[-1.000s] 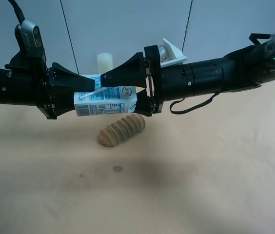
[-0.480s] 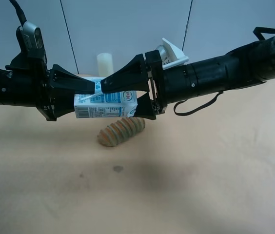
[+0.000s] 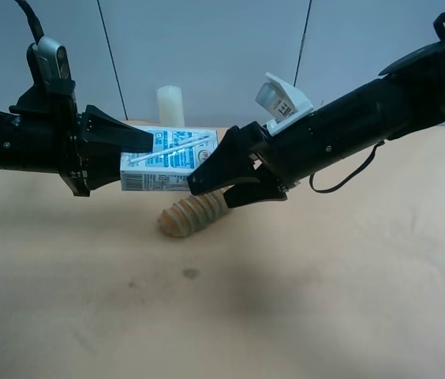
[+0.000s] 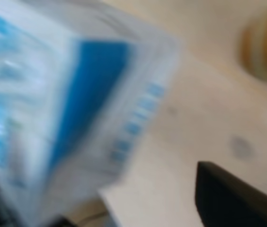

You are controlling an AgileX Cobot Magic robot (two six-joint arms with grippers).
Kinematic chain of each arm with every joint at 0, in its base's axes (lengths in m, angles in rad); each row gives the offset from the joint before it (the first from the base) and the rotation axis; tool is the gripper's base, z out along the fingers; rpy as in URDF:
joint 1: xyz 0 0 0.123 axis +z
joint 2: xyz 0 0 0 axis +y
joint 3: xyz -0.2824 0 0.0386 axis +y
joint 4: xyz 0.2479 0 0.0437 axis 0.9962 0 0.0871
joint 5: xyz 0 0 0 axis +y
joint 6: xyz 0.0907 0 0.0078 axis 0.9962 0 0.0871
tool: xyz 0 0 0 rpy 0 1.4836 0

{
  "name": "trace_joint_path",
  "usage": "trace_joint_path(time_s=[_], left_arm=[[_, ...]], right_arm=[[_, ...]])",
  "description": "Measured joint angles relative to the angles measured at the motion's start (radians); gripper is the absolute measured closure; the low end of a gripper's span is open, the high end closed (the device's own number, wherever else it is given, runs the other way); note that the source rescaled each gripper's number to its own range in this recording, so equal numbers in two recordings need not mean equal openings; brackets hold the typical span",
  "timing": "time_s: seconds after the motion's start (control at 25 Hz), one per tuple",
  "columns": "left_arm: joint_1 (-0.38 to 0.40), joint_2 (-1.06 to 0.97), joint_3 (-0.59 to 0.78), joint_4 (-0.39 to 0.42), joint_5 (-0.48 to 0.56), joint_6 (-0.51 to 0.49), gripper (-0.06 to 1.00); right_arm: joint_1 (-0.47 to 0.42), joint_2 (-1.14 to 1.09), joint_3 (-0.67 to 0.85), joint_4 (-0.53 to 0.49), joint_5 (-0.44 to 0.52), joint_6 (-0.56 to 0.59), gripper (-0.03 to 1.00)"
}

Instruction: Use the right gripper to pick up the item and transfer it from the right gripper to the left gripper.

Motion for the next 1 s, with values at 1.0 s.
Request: trace_joint_path(time_s=[1.0], left_arm=[[0.0, -0.106, -0.008, 0.005, -0.005, -0.004, 0.94]], right_arm=[[-0.001, -0.529, 0.0, -1.175, -0.11, 0.837, 0.23]])
